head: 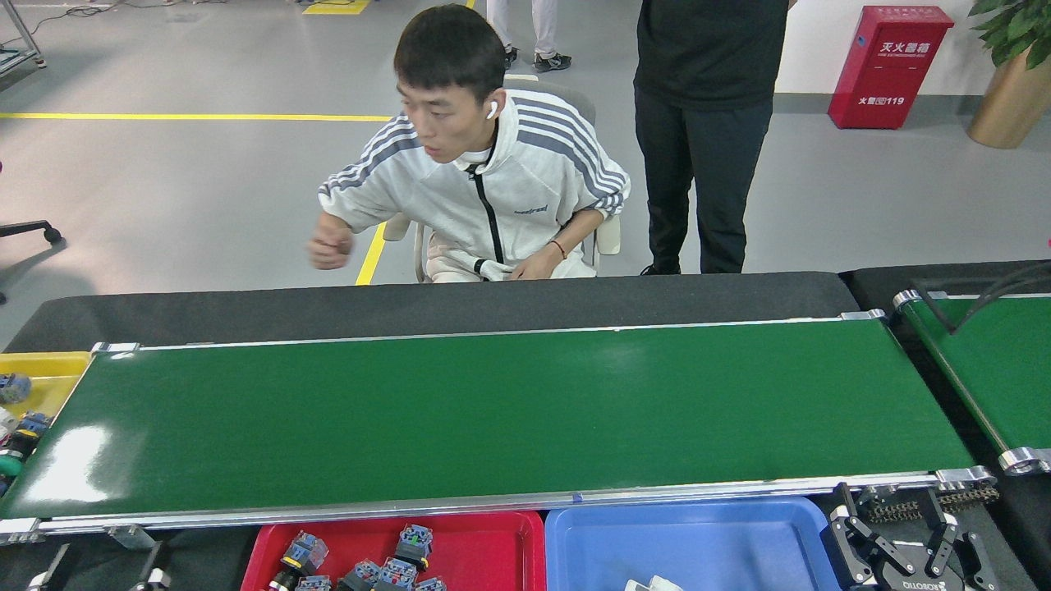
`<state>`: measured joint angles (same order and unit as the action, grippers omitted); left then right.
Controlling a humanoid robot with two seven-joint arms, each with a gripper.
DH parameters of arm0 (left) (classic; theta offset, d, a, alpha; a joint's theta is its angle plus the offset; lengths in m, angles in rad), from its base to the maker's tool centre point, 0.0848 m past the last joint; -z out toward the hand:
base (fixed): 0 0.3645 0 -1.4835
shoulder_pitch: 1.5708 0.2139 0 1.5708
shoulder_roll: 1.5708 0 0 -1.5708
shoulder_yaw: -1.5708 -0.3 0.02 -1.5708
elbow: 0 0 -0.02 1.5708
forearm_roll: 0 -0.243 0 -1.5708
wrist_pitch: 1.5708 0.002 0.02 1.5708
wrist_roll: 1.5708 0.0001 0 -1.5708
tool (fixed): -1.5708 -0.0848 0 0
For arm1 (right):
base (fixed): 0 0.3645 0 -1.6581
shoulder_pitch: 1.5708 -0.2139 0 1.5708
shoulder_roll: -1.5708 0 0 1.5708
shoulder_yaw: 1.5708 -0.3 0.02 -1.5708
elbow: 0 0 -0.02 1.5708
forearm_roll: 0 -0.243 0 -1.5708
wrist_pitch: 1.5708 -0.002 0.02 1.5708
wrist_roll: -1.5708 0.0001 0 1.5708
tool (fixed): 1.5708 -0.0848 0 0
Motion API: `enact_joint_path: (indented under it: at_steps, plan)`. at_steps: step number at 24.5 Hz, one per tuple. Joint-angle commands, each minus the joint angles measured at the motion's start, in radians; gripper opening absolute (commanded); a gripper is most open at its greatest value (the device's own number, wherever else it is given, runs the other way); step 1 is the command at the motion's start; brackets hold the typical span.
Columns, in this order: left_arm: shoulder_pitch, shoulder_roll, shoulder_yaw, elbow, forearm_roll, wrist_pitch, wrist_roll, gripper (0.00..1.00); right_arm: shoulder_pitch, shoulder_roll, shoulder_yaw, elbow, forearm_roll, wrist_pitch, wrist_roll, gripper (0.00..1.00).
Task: Pick switch part from conveyor to tray
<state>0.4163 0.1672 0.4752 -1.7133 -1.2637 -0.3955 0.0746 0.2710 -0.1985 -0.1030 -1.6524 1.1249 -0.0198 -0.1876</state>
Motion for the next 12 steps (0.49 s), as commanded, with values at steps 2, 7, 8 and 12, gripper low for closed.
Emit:
enact_joint_path:
  at_steps: [2, 7, 8, 12]
  plan:
    - [0.001, 0.009, 0.008, 0.003, -0.003, 0.006, 0.007, 1.0, -0.004, 0.005, -0.003, -0.018, 0.001, -0.002, -0.003, 0.99]
    - [0.002, 0.012, 0.005, 0.004, -0.006, 0.003, 0.007, 1.0, -0.001, 0.014, -0.003, -0.036, 0.001, -0.002, -0.003, 0.99]
    - [0.002, 0.014, 0.005, 0.006, -0.008, 0.003, 0.007, 1.0, -0.001, 0.014, -0.003, -0.036, 0.001, -0.002, -0.003, 0.99]
    - [-0.001, 0.015, 0.003, 0.006, -0.008, 0.001, 0.007, 1.0, 0.008, 0.016, -0.003, -0.038, 0.001, 0.0, -0.003, 0.99]
